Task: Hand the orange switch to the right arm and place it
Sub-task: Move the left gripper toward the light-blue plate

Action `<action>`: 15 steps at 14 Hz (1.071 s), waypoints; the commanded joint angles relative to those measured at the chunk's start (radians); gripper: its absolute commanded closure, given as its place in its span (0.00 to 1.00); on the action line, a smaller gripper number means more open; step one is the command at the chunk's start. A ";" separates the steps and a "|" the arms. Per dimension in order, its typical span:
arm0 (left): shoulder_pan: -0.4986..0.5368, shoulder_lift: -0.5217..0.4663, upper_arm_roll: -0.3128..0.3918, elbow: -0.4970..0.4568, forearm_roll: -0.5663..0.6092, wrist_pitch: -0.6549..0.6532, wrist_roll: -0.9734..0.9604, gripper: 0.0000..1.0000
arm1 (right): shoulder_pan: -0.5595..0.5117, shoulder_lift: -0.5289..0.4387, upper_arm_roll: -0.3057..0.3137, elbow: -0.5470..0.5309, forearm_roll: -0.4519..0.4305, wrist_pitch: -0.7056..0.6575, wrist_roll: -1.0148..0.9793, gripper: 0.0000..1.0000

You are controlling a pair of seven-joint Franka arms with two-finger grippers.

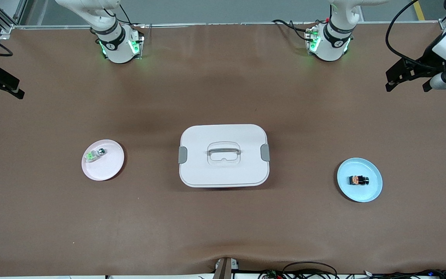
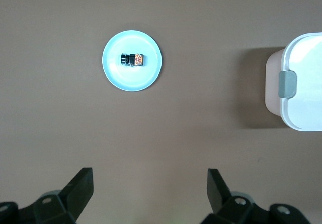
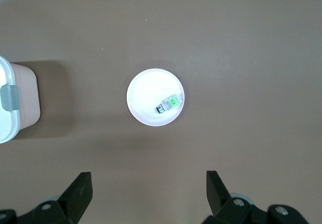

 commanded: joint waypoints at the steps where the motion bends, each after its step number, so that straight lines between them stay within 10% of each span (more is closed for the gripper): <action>1: 0.003 0.001 0.000 0.013 0.012 -0.018 0.005 0.00 | 0.003 -0.012 0.019 -0.003 -0.055 0.006 -0.002 0.00; 8: 0.019 0.147 0.010 0.039 0.026 -0.001 0.011 0.00 | 0.017 -0.013 0.013 -0.003 -0.069 0.011 0.009 0.00; 15: 0.034 0.383 0.011 -0.078 0.093 0.363 0.008 0.00 | -0.001 -0.024 -0.003 -0.013 -0.006 -0.007 0.020 0.00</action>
